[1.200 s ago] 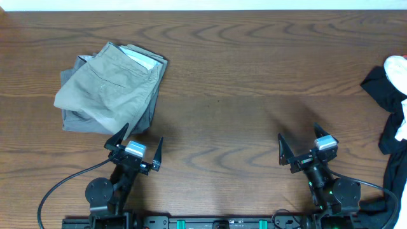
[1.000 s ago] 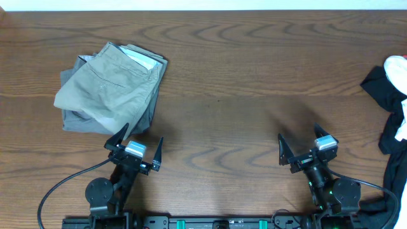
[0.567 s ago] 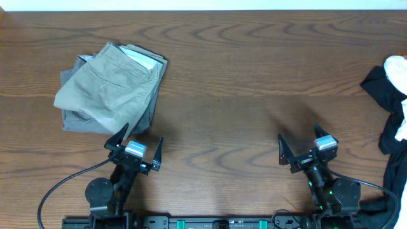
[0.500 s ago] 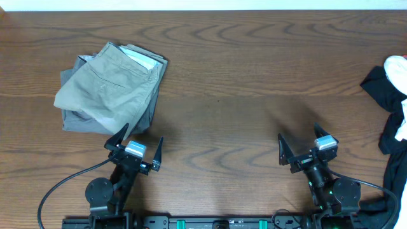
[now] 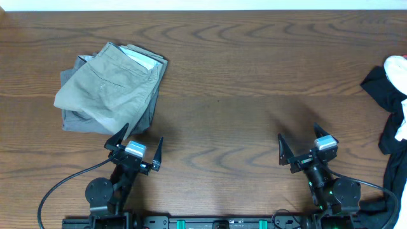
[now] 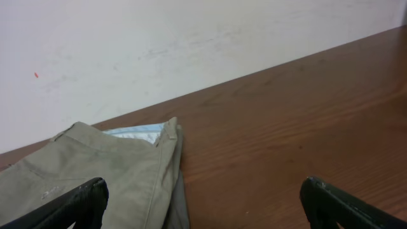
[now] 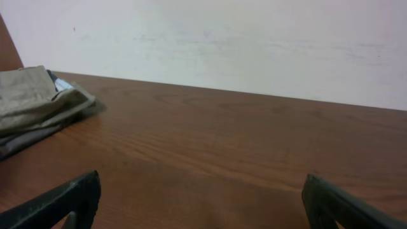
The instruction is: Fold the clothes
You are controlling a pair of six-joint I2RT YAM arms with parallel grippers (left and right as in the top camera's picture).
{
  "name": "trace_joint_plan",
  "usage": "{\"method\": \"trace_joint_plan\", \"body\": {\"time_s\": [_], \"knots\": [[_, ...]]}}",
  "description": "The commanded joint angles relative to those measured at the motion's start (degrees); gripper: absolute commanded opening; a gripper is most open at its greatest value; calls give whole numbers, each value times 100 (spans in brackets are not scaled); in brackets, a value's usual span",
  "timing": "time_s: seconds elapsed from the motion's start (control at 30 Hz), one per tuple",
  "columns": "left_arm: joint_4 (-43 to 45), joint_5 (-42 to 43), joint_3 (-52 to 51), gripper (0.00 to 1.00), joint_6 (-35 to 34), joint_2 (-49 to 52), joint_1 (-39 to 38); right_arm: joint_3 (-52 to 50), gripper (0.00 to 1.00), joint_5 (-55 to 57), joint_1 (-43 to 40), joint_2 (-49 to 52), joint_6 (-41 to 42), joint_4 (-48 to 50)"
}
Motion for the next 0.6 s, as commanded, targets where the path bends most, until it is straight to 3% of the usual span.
{"method": "trace_joint_plan", "body": {"time_s": [0.0, 0.57], "knots": [[-216, -4, -109, 98, 55, -24, -28, -7, 99, 31, 52, -26, 79, -24], [-219, 92, -109, 98, -24, -24, -28, -7, 99, -264, 52, -26, 83, -7]]}}
